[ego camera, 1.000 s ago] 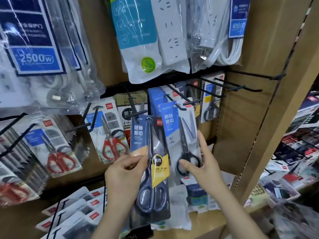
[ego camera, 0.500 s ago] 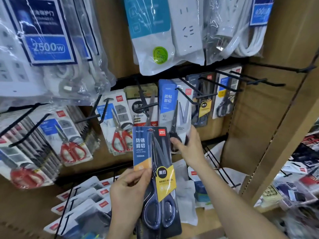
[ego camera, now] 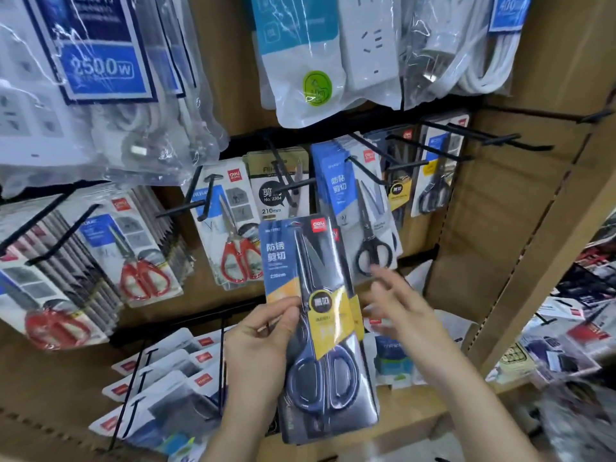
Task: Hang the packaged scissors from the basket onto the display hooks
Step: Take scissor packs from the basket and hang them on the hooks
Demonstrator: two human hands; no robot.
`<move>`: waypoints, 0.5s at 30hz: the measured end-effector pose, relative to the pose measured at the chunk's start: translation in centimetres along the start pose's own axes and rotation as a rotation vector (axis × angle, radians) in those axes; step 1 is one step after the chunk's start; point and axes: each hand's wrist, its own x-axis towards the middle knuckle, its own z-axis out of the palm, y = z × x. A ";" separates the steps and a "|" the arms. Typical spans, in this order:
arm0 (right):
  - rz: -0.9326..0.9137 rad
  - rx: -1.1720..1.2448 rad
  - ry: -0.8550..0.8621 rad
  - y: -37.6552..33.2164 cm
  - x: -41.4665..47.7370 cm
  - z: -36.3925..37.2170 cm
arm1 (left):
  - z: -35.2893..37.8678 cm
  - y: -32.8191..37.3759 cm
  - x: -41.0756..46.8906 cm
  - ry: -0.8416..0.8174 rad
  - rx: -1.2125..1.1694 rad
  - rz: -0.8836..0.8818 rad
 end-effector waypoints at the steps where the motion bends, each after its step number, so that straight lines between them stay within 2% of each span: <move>1: 0.070 0.085 -0.101 0.2 -1.2 0.4 | 0.2 -0.1 -0.1 0.007 -0.033 -0.031; 3: 0.110 0.180 -0.158 1.0 -2.5 1.1 | 0.6 -0.2 -0.3 -0.006 -0.092 -0.058; 9: -0.031 0.163 -0.082 1.1 -3.7 -0.3 | 0.3 -0.8 -0.9 -0.112 -0.078 -0.018; 15: -0.066 0.293 0.217 1.4 -4.3 -3.5 | 0.0 -0.2 -1.5 -0.172 0.021 0.099</move>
